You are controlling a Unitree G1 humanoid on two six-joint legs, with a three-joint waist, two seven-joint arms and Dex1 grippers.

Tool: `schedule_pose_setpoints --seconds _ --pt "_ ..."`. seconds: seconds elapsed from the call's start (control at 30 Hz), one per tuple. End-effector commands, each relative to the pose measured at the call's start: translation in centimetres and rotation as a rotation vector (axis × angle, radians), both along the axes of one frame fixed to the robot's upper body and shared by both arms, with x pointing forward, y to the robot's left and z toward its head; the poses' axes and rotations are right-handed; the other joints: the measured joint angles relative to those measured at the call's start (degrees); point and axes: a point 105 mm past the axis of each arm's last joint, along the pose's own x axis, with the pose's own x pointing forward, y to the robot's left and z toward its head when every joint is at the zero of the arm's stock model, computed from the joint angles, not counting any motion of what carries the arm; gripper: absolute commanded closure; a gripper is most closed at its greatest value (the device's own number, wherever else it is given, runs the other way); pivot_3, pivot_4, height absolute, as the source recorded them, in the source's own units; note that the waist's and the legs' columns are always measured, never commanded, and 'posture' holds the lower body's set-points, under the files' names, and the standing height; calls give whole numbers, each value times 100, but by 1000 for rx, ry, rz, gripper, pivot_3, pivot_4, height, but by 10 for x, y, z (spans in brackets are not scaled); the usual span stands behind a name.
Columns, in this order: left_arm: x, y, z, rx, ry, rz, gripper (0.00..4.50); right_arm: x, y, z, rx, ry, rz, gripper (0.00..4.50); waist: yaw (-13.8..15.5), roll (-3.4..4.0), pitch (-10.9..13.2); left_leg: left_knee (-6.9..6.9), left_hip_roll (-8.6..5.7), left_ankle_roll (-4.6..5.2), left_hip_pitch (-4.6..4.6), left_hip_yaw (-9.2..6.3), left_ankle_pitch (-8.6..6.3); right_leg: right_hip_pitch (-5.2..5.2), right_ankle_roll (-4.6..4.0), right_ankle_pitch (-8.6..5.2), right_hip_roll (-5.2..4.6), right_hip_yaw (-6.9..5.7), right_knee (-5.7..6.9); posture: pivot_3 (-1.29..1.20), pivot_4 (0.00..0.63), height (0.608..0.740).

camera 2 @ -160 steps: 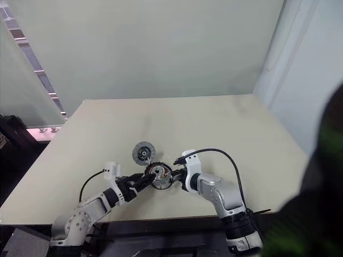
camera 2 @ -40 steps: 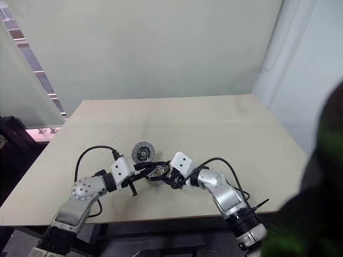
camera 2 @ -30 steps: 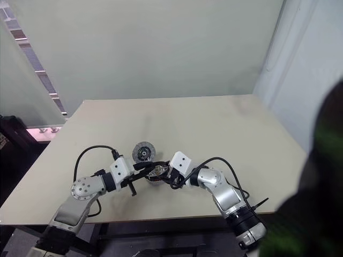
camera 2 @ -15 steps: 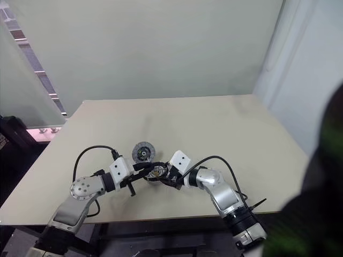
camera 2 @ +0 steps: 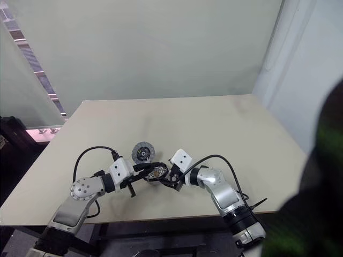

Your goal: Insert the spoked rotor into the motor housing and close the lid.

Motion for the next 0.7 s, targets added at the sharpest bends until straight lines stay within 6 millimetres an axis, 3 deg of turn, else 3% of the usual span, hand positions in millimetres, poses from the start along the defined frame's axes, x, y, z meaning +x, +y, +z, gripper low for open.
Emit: schedule_pose_setpoints --seconds 0.03,0.1,0.13,0.7 --pt "-8 -14 12 1 -44 -88 4274 19 -8 28 31 -122 -58 1253 0 0 0 0 0 0 0 0 0 0 0 0 0 0 0 0 0 740" --pt "-10 -15 12 2 -43 -96 4274 20 -7 29 35 -125 -56 1915 0 0 0 0 0 0 1 0 0 1 0 0 0 0 0 0 0 740" --pt "-10 -15 12 2 -42 -99 4274 20 -7 29 39 -123 -53 1979 0 0 0 0 0 0 2 0 0 2 0 0 0 1 0 0 0 740" --pt "-14 -17 8 7 -20 -119 4274 28 -10 30 86 -113 -101 1979 0 0 0 0 0 0 6 1 0 3 -1 1 0 1 3 0 0 740"
